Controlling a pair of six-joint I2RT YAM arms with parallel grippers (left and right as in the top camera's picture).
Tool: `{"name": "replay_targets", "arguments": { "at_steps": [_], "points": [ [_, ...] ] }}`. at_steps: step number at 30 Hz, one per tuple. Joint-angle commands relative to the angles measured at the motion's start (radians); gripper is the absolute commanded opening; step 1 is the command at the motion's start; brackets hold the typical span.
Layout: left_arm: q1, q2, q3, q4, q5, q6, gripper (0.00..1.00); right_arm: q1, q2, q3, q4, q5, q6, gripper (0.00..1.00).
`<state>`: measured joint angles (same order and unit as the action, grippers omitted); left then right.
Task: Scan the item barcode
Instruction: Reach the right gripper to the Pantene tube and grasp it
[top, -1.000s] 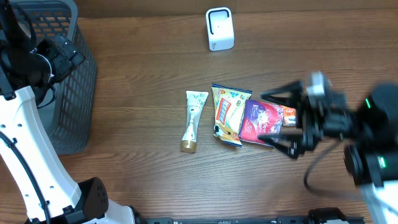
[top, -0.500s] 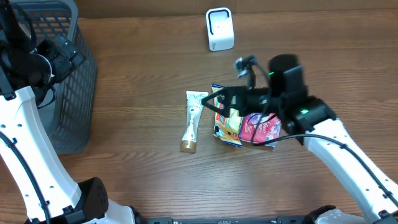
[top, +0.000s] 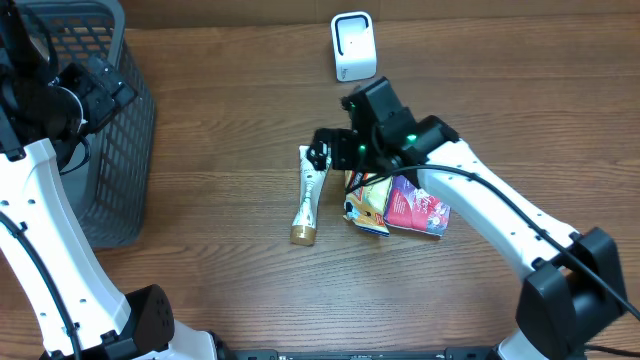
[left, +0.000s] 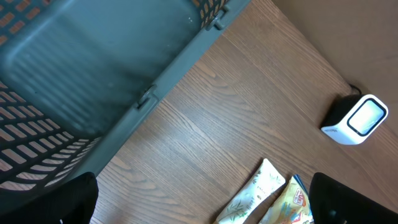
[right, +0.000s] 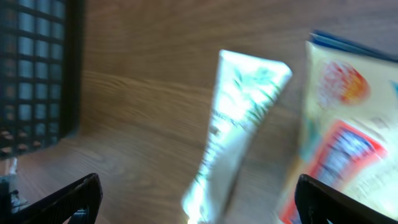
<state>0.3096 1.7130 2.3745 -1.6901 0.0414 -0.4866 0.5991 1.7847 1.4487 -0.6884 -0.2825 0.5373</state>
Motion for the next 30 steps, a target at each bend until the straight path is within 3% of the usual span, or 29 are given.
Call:
{"name": "replay_targets", "arguments": {
  "at_steps": [1, 2, 4, 5, 7, 9, 16, 27, 30],
  "points": [
    [0.004, -0.006, 0.000, 0.001, 0.004, 0.019, 1.00, 0.031, 0.024, 0.032, 0.028, -0.039, -0.013, 1.00],
    [0.004, -0.006, 0.000, 0.001, 0.004, 0.019, 1.00, 0.036, 0.024, 0.030, 0.043, -0.051, -0.009, 0.93],
    [0.004, -0.006, 0.000, 0.001, 0.004, 0.019, 1.00, 0.049, 0.024, 0.029, 0.069, -0.034, -0.010, 0.68],
    [0.004, -0.006, 0.000, 0.001, 0.004, 0.019, 1.00, 0.055, 0.024, 0.029, 0.074, -0.013, -0.007, 0.64],
    [0.004, -0.006, 0.000, 0.001, 0.003, 0.019, 1.00, 0.069, 0.024, 0.028, 0.067, 0.039, 0.027, 0.82],
    [0.004, -0.006, 0.000, 0.001, 0.004, 0.019, 1.00, 0.087, 0.026, 0.025, 0.048, 0.117, 0.094, 0.79],
    [0.004, -0.006, 0.000, 0.001, 0.003, 0.019, 1.00, 0.163, 0.028, -0.063, 0.066, 0.293, 0.300, 0.83],
    [0.004, -0.006, 0.000, 0.001, 0.004, 0.019, 1.00, 0.220, 0.149, -0.114, 0.151, 0.320, 0.305, 0.81],
    [0.004, -0.006, 0.000, 0.001, 0.003, 0.019, 1.00, 0.220, 0.192, -0.114, 0.156, 0.319, 0.304, 0.72]
  ]
}}
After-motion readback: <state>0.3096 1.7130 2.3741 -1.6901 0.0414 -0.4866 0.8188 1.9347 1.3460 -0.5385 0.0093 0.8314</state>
